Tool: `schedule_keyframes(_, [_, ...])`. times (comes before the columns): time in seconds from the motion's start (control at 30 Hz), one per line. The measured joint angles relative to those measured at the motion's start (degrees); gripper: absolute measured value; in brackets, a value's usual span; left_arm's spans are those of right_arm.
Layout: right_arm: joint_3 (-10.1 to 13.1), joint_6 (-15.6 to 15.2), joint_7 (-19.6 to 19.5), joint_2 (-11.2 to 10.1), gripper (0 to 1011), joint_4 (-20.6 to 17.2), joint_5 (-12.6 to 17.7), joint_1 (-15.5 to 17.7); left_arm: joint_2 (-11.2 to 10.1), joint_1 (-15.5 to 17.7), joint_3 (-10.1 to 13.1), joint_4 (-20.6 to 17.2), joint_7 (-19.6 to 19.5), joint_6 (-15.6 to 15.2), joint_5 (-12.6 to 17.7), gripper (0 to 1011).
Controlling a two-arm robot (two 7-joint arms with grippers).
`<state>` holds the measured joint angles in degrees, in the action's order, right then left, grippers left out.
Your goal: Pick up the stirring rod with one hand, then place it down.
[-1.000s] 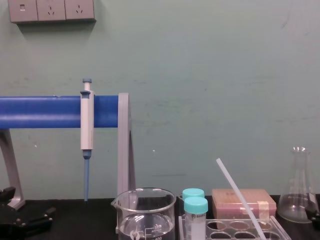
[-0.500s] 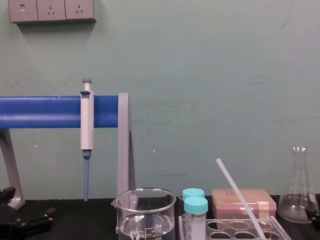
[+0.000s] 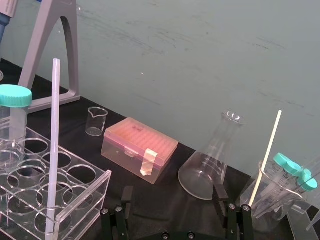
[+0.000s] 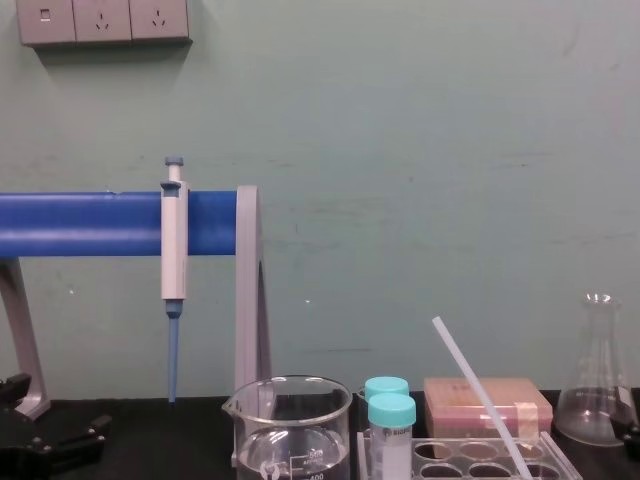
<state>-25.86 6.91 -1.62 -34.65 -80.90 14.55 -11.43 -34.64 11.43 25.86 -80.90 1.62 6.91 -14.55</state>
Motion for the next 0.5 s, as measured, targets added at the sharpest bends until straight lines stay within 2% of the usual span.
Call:
schedule_keyframes(0.17, [0.49,0.85,0.79,0.04,1003,-0.07,-0.08,0.15,0.00,0.00,0.00,0.00,0.00,0.00,0.00,1000])
schedule_keyframes(0.5, [1.51,4.76,6.22,0.30,1003,-1.23,0.85,0.42,0.00,0.00,0.00,0.00,0.00,0.00,0.00,1000])
